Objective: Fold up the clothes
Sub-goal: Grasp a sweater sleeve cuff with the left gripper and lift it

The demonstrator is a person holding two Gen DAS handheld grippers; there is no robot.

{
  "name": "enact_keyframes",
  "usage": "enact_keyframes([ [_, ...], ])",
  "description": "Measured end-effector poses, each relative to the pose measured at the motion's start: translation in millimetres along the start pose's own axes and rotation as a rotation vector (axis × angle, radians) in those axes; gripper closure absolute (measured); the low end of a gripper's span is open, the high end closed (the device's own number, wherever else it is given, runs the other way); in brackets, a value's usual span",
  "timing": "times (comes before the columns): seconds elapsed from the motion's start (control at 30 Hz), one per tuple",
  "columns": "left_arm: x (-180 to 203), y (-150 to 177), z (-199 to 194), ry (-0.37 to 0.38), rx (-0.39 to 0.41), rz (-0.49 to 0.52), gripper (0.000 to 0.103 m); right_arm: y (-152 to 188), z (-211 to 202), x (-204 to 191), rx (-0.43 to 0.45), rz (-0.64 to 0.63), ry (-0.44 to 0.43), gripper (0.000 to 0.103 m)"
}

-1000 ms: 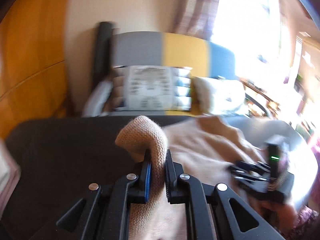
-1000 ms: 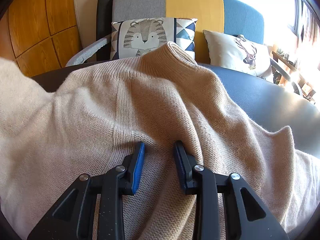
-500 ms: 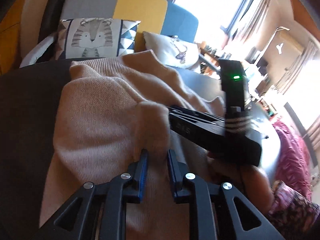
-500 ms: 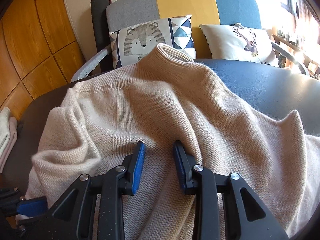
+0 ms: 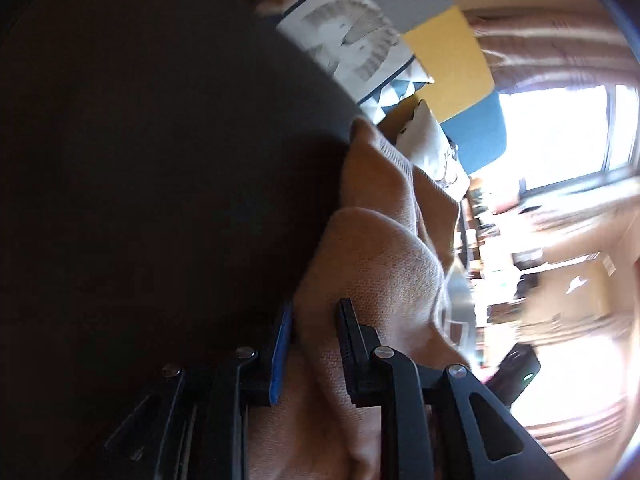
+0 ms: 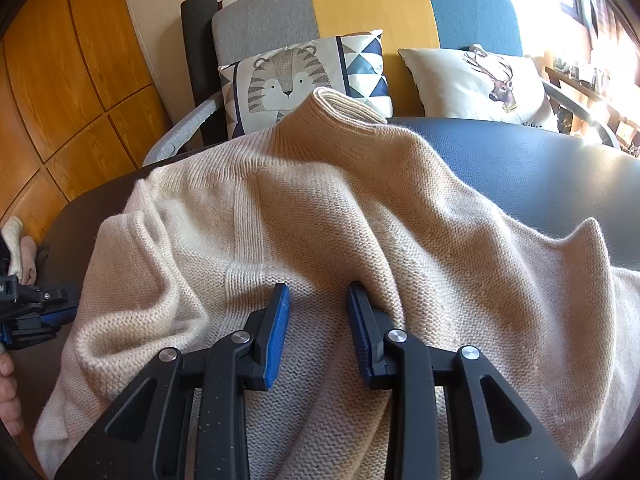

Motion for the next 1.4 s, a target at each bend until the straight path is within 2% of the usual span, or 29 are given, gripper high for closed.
enact_keyframes([
  [0.07,-4,2,4,0.046,-0.014,-0.062,0.080,0,0,0,0.000,-0.002,0.002,0.070],
  [0.23,-7,9,14,0.117,-0.015,-0.141,0.079,0,0,-1,0.001,-0.003,0.004,0.070],
  [0.37,-14,13,14,0.225,0.031,-0.244,0.080,0,-1,-1,0.002,-0.005,0.006,0.070],
  [0.43,-15,15,16,0.262,0.048,-0.260,0.082,0,-1,-2,0.002,-0.007,0.008,0.070],
  [0.5,-10,19,17,0.256,0.064,-0.222,0.095,0,-1,-2,0.003,-0.009,0.010,0.070],
  [0.63,18,24,2,0.226,0.141,-0.053,0.098,0,-1,-3,0.004,-0.012,0.014,0.070],
  [0.73,41,23,-19,0.252,0.214,0.014,0.098,0,-1,-3,0.004,-0.013,0.015,0.070],
  [0.83,58,23,-48,0.248,0.296,0.084,0.098,0,-1,-3,0.004,-0.012,0.013,0.070],
  [1.13,66,18,-164,0.035,0.642,0.318,0.098,-2,-1,-2,0.004,-0.010,0.010,0.070],
  [1.23,48,22,-213,-0.125,0.740,0.395,0.098,-2,-1,-2,0.004,-0.011,0.011,0.070],
  [1.4,7,33,-253,-0.394,0.792,0.443,0.098,-1,-1,-4,0.004,-0.013,0.014,0.070],
])
Point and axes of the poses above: each gripper's, at about its wrist camera, not at the fingertips, and z roughly the way its jaws point, x to its right, y to its underside, the point moved 3 cm from there along z, roughly the way its jaws point, and after that the axes turned 7 degrees about y, right-handed, at the moved point
